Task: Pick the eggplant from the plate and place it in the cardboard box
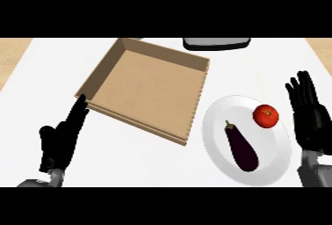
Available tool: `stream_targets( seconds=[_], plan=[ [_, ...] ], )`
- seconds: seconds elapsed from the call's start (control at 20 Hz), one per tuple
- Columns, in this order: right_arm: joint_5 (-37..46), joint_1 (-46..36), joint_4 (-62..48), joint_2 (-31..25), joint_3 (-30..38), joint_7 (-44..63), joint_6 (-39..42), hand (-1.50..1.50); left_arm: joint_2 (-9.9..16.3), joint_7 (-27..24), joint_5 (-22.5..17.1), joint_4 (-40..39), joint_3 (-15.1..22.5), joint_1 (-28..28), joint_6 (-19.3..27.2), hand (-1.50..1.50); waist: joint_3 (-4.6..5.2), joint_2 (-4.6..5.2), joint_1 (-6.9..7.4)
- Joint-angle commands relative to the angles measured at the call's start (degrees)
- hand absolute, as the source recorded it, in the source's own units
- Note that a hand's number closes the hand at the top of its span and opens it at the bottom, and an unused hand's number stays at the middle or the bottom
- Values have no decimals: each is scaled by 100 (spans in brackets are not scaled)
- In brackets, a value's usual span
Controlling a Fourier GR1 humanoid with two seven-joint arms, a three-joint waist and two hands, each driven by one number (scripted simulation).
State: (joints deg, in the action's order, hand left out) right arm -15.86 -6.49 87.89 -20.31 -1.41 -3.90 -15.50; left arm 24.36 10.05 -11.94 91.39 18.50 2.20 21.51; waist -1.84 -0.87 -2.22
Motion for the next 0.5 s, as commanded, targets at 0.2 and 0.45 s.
stream_targets(
  seconds=[0.2,0.45],
  plan=[
    [977,-1290,334,-49,-1440,284,527,-150,549,-246,472,-180,-215,291,-140,0,201,96,537],
    [3115,-786,121,-255,-1797,1094,-1079,-150,404,-639,444,-388,-299,-154,-100,0,198,73,262]
  ],
)
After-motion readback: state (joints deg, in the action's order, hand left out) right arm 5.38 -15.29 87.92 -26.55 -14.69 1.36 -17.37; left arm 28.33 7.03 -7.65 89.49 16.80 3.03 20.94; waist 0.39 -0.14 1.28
